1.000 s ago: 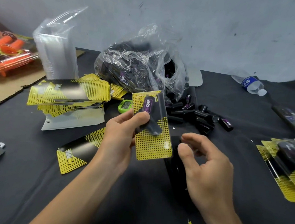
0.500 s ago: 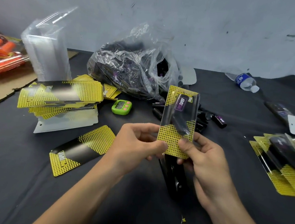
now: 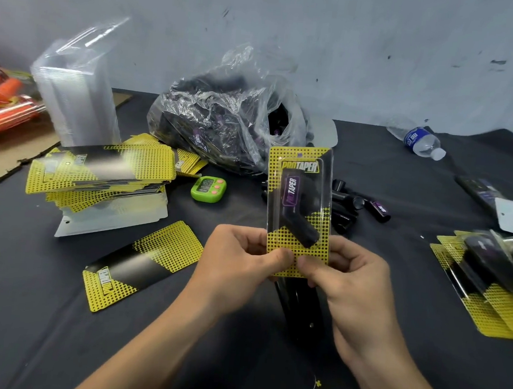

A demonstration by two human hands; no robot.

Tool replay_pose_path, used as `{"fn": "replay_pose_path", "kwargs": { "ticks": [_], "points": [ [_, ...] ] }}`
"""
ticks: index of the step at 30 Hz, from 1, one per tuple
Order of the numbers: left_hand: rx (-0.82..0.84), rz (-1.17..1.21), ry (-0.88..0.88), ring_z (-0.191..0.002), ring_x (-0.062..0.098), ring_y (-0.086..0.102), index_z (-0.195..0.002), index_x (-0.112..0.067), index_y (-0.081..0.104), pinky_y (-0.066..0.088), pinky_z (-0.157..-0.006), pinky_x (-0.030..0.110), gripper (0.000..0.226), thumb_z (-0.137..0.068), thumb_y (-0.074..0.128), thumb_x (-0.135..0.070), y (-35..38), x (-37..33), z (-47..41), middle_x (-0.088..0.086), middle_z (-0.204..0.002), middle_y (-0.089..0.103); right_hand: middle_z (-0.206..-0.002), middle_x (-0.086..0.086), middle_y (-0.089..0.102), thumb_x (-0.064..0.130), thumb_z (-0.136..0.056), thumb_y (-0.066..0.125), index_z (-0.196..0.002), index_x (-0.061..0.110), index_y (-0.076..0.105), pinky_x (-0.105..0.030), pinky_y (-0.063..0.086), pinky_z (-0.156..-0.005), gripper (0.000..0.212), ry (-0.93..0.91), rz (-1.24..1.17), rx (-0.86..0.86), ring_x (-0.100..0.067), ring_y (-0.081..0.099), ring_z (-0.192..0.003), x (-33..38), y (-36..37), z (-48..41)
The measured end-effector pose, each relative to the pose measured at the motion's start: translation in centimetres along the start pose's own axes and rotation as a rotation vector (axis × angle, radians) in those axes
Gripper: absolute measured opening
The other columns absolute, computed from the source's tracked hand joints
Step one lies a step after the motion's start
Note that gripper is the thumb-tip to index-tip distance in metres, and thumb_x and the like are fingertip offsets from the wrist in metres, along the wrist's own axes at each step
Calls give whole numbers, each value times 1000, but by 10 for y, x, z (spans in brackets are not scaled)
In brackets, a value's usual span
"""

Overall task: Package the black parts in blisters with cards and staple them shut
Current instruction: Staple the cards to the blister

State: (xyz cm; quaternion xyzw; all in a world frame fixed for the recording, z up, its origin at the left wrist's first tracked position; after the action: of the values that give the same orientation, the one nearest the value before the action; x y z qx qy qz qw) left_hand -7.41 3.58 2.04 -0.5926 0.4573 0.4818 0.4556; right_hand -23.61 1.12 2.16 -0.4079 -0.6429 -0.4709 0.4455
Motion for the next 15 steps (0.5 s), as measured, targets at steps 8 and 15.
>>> {"fn": "replay_pose_path", "kwargs": {
  "ticks": [8,15],
  "points": [
    [68,9,48,-70,2,69,-84,-23,84,54,-65,18,14,-88,75,-13,4,-1,2,-5,-79,79,-79,-13,78,-18,-78,72,-86,6,80,-15,53,-55,26,26,-81,-15,-9,71,-63,-5,0,-2],
    [-218,-63,83,-56,7,63,-80,-22,81,49,-52,23,23,-92,71,-6,7,-6,3,-5,-67,73,-102,0,81,3,-81,81,-106,19,78,-13,56,-73,30,-12,2,-108,-9,77,-94,-5,-7,-9]
  ]
}}
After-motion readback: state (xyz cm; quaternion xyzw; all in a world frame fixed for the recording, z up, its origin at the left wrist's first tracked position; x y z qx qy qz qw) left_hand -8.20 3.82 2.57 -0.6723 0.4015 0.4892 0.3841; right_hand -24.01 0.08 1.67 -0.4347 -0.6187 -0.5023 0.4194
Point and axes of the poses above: each hand's wrist, its own z-axis away from the middle knuckle, its own y-axis out of the palm, x = y × z, the point moved 1 cm from there along -z, towards the middle knuckle
